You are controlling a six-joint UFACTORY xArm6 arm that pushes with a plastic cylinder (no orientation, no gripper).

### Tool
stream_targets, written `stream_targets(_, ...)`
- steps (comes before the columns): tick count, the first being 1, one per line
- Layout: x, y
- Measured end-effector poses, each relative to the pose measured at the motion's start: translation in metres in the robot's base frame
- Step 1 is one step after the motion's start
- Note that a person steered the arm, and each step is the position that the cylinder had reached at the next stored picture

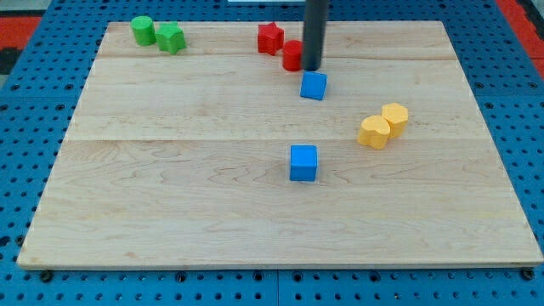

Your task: Place the blue triangle at the bottom of the red blocks

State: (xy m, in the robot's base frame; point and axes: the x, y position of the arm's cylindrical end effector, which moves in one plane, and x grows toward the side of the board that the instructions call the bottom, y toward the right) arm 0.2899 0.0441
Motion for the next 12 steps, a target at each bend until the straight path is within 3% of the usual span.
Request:
stream_targets(3,0.004,-0.043)
stream_targets(4,0.048,-0.088)
stream_targets(5,0.080,-0.042)
stream_targets(6,0.080,0.045)
stream_targets(7,0.072,0.055)
stream_targets(8,0.053,0.039)
stream_targets(10,0.075,-0.068)
stream_targets(12,0.075,-0.020)
